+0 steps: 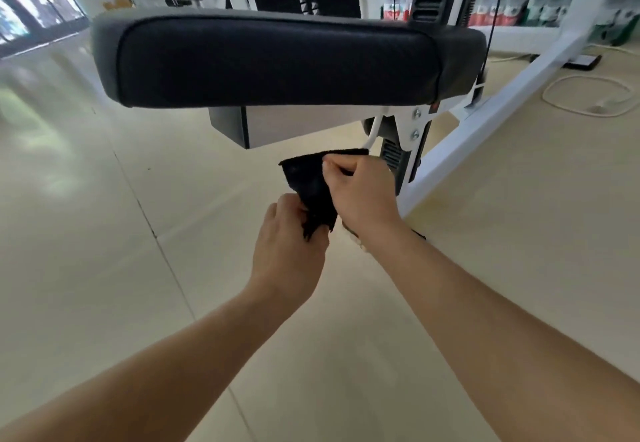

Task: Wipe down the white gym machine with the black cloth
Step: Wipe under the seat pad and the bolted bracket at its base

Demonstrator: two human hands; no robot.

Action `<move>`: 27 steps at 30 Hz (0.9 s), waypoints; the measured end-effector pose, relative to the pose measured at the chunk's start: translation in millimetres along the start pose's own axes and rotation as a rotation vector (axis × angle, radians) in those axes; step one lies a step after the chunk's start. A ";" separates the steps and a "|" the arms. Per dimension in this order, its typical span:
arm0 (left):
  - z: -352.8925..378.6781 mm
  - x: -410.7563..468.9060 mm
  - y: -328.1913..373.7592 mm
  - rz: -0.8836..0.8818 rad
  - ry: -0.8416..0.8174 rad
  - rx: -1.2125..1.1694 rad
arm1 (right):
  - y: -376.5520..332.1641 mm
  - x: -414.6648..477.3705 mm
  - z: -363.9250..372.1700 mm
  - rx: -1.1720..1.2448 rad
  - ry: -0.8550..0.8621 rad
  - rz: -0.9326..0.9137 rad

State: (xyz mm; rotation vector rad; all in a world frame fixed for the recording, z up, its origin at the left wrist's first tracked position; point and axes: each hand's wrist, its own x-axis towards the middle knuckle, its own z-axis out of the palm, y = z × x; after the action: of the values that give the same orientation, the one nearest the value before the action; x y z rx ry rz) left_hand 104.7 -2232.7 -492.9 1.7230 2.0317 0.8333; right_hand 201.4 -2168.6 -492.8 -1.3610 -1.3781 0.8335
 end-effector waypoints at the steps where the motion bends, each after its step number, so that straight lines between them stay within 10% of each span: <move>1: -0.7 -2.2 2.1 0.068 0.035 0.004 | 1.7 7.3 0.7 0.099 0.014 0.087; 7: -2.5 9.6 29.7 0.661 0.121 0.542 | 19.8 59.4 2.5 0.481 0.066 0.452; 12: 22.8 36.8 59.1 0.492 -0.131 1.017 | 51.2 31.8 -16.5 0.702 -0.254 0.323; 18: 55.1 74.1 87.8 0.565 -0.219 1.397 | 81.8 20.2 -36.6 0.835 -0.212 0.487; 27: 95.5 126.6 95.0 0.563 -0.238 1.506 | 119.5 18.0 -29.2 -0.030 -0.235 0.272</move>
State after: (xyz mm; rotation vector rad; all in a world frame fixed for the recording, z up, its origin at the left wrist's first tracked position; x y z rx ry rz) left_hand 210.4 -2081.1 -492.3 2.9020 2.0182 -1.1689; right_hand 266.9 -2139.9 -594.5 -1.5333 -1.4045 1.1885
